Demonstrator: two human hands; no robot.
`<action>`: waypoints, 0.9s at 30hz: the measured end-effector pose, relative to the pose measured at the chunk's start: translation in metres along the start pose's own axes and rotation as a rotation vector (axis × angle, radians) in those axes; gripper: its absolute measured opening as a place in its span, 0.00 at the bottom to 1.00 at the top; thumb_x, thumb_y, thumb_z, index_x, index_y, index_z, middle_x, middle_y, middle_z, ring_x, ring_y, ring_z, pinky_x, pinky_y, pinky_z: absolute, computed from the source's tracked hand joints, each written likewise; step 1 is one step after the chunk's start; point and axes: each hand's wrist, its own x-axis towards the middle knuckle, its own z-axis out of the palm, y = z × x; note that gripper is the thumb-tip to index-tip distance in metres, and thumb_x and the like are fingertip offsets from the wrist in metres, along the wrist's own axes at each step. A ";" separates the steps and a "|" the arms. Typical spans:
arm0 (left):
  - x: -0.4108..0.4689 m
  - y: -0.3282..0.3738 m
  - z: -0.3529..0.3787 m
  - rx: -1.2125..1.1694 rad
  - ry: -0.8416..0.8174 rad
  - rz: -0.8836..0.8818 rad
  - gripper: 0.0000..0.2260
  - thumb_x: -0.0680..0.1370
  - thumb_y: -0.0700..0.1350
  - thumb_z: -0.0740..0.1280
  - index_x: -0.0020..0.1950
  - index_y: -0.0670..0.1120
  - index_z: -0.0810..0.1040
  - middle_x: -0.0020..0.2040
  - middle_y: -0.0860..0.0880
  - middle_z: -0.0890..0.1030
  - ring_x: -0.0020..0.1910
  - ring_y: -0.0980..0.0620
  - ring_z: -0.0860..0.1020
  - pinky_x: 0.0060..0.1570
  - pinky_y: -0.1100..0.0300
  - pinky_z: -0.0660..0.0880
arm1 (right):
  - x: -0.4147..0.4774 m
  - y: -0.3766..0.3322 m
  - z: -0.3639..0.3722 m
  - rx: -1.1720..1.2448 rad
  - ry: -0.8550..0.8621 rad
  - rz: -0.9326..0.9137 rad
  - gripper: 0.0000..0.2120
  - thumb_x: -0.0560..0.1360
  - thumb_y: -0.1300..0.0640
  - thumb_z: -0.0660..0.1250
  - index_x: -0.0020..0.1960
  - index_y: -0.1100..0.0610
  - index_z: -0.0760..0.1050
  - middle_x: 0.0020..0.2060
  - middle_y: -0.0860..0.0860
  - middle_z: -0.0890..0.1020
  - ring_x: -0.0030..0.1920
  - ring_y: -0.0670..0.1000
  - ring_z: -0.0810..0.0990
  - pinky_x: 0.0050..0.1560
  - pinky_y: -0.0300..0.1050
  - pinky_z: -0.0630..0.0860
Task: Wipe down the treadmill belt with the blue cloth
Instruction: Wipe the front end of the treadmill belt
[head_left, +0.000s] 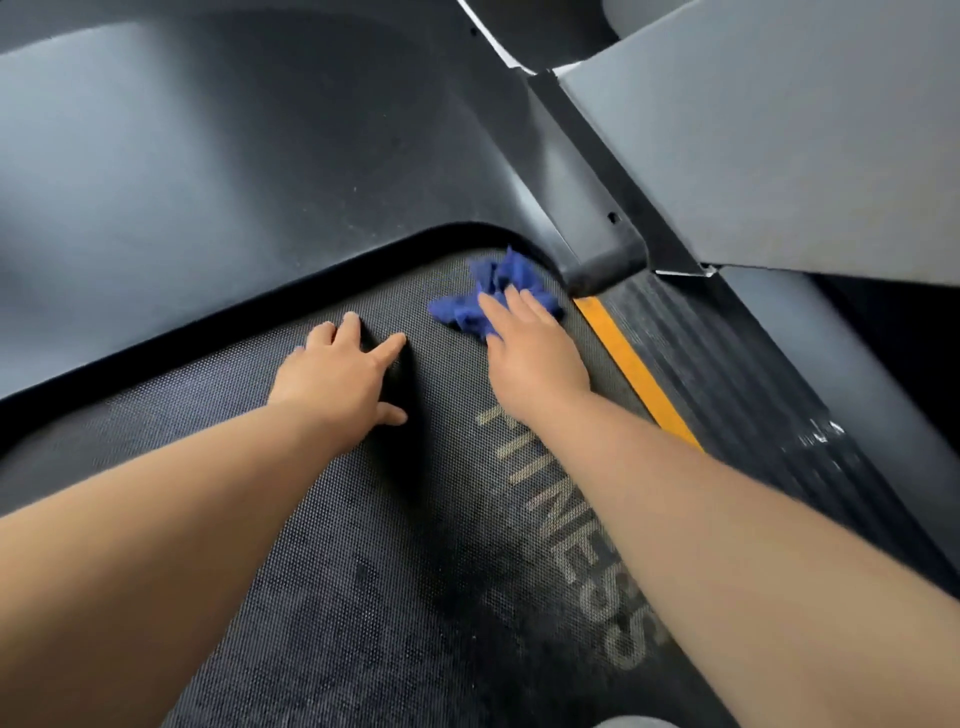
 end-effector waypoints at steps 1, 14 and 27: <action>-0.001 -0.001 0.001 -0.019 -0.005 0.004 0.42 0.70 0.66 0.66 0.77 0.59 0.48 0.77 0.44 0.48 0.75 0.40 0.52 0.66 0.41 0.63 | -0.024 0.006 -0.002 -0.012 -0.006 -0.026 0.24 0.81 0.55 0.53 0.76 0.52 0.56 0.76 0.54 0.58 0.76 0.53 0.53 0.74 0.46 0.53; 0.011 -0.009 0.009 -0.080 -0.056 0.036 0.43 0.71 0.65 0.66 0.77 0.57 0.46 0.78 0.45 0.43 0.76 0.41 0.45 0.66 0.33 0.58 | 0.070 -0.019 0.001 -0.038 0.054 0.073 0.22 0.78 0.55 0.56 0.72 0.54 0.63 0.69 0.54 0.68 0.69 0.55 0.62 0.67 0.51 0.61; 0.012 -0.008 0.009 -0.140 -0.087 0.022 0.43 0.71 0.64 0.67 0.77 0.57 0.45 0.78 0.47 0.40 0.76 0.41 0.41 0.68 0.32 0.53 | 0.073 -0.019 -0.005 0.062 -0.043 -0.102 0.17 0.78 0.60 0.56 0.66 0.59 0.68 0.71 0.55 0.66 0.73 0.55 0.60 0.71 0.49 0.58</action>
